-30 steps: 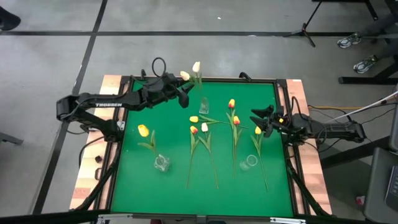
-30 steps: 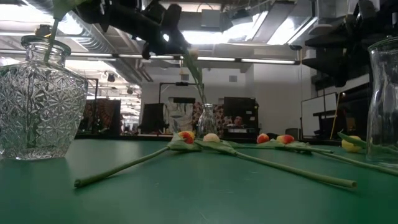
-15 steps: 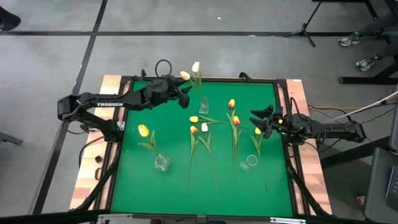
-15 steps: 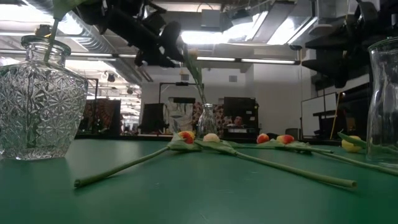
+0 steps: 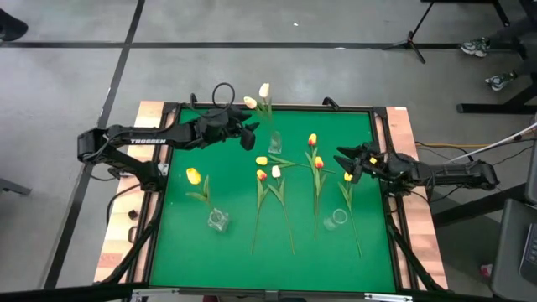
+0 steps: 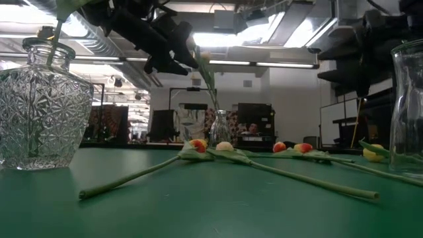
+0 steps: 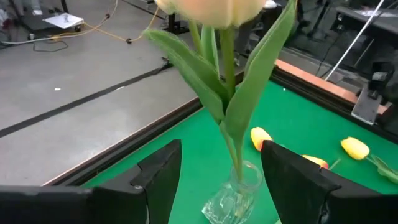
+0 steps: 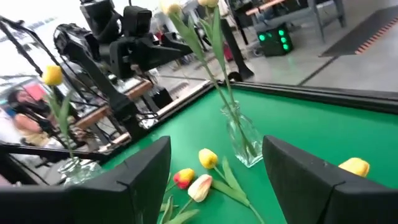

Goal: Sort flowers into vase by color
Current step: Put the white tulip into the top transparent vase

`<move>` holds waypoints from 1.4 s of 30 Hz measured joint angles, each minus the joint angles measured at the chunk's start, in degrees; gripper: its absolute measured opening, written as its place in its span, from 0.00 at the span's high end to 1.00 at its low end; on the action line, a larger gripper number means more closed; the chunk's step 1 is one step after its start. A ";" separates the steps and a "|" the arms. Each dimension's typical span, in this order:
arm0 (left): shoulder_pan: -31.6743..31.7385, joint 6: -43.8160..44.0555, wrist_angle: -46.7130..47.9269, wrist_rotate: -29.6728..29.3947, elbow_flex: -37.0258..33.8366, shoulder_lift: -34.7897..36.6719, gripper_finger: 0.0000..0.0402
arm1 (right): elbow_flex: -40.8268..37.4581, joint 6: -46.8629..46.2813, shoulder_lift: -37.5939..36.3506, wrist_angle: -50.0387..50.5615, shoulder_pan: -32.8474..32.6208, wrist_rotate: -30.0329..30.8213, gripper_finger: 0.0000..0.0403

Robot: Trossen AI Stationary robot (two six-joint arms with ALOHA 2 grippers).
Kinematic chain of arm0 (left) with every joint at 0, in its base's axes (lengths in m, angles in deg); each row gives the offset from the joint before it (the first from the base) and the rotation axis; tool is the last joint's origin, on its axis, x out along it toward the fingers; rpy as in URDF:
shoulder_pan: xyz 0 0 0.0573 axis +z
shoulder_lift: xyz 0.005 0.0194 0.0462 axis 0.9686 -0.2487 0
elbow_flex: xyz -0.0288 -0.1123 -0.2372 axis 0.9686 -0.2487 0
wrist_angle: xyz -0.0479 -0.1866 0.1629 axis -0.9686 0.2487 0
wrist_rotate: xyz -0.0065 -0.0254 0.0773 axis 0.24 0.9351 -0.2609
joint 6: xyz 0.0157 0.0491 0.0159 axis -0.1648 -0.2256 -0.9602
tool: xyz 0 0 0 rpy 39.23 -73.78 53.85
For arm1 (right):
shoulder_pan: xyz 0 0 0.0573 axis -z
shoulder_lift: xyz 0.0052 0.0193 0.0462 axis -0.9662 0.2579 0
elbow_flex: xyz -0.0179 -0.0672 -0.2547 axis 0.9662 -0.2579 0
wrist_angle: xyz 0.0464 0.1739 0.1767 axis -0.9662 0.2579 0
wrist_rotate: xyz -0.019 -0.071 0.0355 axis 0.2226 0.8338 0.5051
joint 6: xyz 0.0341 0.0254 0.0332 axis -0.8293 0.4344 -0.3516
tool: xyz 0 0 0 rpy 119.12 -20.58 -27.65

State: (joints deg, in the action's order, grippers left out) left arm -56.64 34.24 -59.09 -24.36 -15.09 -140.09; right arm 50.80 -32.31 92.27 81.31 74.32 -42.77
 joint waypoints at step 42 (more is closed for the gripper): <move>-0.02 6.07 22.52 -0.09 0.04 11.91 0.46 | 56.30 -17.61 84.52 29.70 -0.04 -17.35 0.37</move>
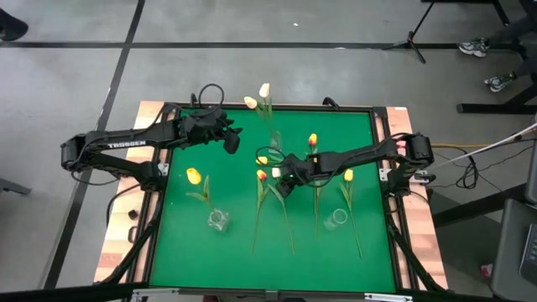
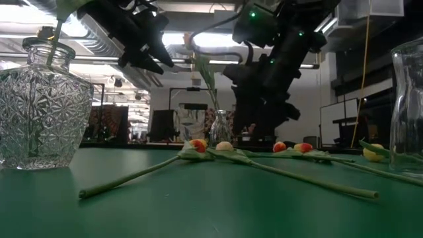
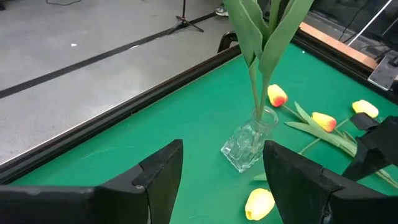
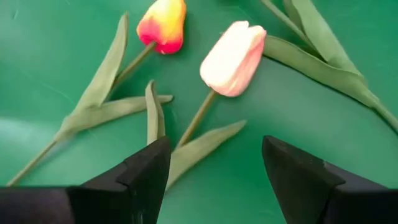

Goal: Sort flowers into vase by color
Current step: Put the white tulip into the top transparent vase

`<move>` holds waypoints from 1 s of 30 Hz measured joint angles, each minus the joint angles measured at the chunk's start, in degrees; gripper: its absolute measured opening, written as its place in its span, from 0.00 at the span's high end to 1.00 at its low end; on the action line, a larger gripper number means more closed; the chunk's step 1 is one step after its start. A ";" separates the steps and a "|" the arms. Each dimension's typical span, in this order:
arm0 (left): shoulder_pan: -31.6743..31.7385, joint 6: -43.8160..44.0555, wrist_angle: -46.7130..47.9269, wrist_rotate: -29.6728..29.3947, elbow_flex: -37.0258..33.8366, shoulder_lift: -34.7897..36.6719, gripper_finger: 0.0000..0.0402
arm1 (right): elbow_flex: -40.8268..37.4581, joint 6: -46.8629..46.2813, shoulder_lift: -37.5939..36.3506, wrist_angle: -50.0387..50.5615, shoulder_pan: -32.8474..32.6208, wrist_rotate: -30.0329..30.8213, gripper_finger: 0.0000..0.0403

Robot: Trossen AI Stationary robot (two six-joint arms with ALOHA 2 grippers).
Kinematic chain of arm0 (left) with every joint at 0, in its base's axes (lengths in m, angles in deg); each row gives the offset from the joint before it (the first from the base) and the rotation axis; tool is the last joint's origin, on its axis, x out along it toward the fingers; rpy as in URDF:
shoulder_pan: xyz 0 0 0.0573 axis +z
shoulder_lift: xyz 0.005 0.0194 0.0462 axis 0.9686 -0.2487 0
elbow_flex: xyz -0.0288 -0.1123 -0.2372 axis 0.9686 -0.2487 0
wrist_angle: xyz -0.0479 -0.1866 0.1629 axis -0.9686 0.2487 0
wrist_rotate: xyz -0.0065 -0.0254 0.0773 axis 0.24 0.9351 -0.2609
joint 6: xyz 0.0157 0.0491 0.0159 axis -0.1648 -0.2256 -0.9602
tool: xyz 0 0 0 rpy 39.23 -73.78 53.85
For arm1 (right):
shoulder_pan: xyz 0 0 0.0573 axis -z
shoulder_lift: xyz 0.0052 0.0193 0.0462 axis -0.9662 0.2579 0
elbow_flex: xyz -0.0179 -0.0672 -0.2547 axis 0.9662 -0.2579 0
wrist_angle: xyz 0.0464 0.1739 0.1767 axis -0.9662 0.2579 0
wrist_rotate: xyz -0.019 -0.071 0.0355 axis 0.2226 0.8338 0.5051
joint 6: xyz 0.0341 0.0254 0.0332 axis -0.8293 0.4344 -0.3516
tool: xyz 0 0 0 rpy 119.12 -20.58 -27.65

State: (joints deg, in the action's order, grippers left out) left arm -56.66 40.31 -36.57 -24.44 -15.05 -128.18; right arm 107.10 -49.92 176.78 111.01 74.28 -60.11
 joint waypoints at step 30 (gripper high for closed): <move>0.00 0.42 0.02 -0.04 0.00 -0.07 0.46 | 0.44 1.96 6.64 -5.67 0.00 2.68 0.50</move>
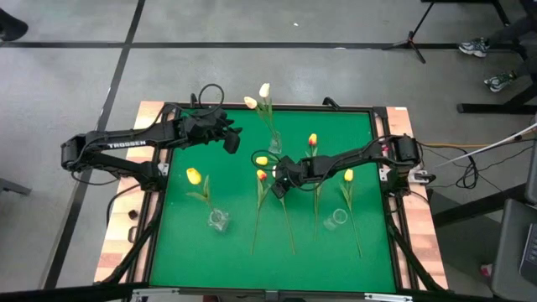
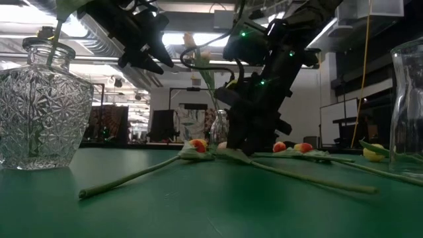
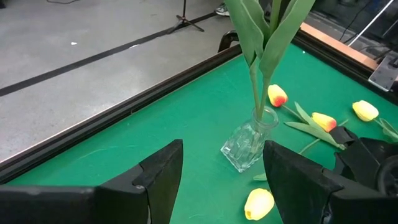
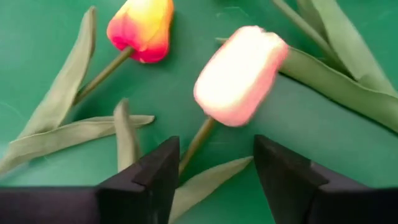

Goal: Sort flowers into vase by color
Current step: Put the white tulip into the top transparent vase

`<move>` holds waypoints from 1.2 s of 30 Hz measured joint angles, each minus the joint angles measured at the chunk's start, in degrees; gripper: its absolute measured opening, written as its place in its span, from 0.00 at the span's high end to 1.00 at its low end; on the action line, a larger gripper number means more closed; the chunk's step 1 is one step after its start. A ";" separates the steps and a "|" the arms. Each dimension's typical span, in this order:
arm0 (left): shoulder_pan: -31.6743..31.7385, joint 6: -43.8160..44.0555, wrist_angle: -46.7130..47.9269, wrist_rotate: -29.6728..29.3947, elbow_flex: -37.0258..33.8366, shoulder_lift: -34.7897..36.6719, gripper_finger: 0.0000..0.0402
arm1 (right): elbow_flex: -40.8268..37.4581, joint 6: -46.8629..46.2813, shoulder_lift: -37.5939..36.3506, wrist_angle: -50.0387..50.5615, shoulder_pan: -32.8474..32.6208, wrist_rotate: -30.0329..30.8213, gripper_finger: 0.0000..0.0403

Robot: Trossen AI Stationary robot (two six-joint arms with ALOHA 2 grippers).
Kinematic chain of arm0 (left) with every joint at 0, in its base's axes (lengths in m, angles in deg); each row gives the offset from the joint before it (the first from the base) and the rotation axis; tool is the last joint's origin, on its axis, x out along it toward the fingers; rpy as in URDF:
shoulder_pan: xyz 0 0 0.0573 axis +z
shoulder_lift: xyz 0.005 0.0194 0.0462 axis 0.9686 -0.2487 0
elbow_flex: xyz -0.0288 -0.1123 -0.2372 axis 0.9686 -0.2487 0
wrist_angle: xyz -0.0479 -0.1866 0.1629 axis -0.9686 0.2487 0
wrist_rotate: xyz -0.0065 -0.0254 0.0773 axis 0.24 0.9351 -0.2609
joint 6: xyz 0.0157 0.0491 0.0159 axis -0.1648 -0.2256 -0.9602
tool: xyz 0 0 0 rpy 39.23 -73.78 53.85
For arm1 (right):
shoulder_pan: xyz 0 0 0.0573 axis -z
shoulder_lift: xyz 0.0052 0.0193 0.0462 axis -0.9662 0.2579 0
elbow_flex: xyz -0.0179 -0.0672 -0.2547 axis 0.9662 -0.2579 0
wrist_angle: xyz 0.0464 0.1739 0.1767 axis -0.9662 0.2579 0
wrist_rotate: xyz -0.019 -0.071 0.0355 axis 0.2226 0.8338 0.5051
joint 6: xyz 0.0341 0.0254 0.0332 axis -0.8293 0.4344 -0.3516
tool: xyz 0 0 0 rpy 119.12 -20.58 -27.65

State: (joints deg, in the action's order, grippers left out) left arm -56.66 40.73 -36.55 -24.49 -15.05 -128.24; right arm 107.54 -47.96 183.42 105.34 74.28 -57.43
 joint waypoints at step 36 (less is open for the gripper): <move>0.00 5.92 0.02 0.13 0.00 0.00 0.46 | 5.18 9.18 0.85 -2.54 0.00 -1.66 0.98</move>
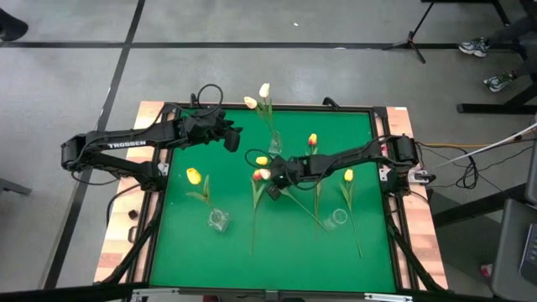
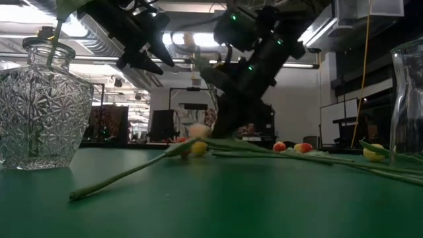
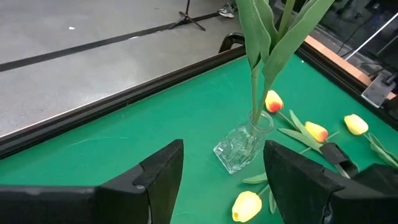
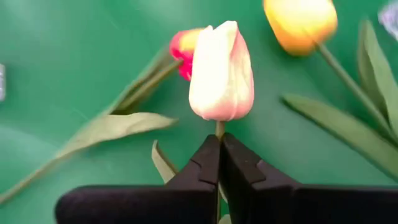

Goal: Sort flowers into vase by color
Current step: Put the white tulip into the top transparent vase

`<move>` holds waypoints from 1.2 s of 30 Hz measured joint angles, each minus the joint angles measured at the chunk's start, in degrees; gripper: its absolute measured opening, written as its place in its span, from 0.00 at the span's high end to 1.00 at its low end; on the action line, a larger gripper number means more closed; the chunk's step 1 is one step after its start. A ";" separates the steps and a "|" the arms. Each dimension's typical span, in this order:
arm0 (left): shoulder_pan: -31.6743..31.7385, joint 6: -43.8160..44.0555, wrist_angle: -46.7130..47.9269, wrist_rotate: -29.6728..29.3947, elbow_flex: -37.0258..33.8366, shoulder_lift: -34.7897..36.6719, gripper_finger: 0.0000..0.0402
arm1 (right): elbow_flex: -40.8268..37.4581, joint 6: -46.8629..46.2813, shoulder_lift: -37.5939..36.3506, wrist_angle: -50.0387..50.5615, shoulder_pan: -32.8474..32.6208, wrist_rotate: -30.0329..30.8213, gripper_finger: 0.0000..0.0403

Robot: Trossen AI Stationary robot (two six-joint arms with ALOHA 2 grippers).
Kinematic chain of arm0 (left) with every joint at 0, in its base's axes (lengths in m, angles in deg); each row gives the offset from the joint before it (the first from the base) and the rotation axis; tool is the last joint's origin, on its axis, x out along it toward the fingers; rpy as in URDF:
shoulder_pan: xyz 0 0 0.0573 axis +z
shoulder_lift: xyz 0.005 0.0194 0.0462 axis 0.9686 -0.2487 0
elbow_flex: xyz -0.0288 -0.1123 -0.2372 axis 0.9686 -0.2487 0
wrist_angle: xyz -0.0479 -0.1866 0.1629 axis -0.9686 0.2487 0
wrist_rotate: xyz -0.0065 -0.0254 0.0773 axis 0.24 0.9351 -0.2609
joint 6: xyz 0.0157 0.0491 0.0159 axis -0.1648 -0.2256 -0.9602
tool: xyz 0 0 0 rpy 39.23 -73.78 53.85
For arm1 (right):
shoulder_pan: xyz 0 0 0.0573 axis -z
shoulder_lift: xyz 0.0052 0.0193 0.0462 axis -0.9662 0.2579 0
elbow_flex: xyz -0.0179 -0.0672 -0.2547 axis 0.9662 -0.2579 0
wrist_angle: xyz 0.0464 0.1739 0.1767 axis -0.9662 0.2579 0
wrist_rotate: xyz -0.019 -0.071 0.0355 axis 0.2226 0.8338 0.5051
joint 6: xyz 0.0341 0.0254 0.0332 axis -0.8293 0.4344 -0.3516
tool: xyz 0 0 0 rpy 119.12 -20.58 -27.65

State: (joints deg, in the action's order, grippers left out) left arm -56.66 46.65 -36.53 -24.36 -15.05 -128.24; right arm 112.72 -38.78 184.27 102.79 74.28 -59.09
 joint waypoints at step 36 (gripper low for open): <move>-4.00 -10.41 -9.44 -0.08 -0.04 6.78 0.46 | -8.66 35.68 -36.86 -31.88 8.86 2.42 0.96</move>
State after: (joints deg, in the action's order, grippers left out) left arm -60.67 36.25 -45.97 -24.43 -15.09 -121.46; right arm 104.06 -3.11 147.42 70.91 83.14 -56.68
